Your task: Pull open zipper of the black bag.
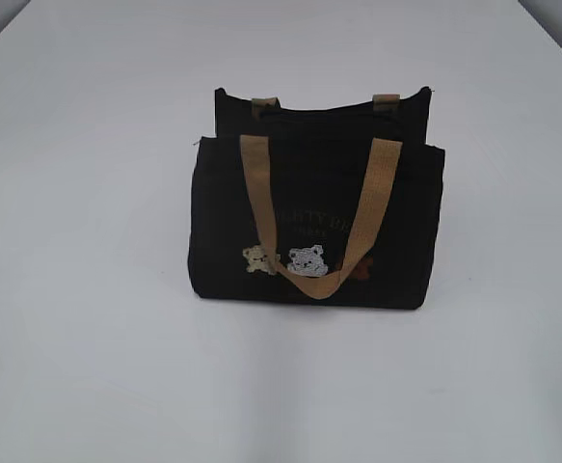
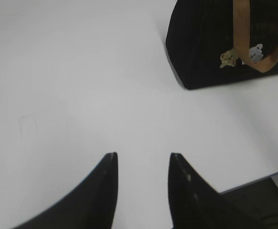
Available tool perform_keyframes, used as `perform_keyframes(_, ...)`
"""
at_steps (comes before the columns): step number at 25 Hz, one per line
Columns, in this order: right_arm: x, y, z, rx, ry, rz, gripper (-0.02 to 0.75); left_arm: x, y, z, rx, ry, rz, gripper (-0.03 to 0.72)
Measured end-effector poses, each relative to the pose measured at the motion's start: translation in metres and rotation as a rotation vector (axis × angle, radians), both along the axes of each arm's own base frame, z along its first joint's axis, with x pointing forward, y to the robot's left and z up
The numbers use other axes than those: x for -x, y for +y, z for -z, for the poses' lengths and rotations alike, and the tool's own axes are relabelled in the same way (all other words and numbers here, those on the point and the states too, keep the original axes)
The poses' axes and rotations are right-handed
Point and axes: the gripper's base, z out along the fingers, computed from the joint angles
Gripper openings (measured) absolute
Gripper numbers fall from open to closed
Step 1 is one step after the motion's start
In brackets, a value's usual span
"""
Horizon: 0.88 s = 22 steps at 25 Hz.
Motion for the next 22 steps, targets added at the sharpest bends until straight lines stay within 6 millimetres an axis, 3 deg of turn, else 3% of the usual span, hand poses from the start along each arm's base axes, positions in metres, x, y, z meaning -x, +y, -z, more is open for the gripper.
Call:
perform_keyframes(4,0.004,-0.001,0.000,-0.011,-0.113,-0.007,0.329,0.012,0.004,0.001,0.019,-0.072,-0.001,0.271)
perform_keyframes(15,0.022,-0.005,0.002,-0.031,-0.238,-0.012,0.310,0.013,0.001,0.001,0.072,-0.059,0.010,0.242)
perform_keyframes(22,0.023,-0.006,0.003,-0.040,-0.238,-0.005,0.309,0.013,0.001,0.001,0.082,-0.057,0.006,0.236)
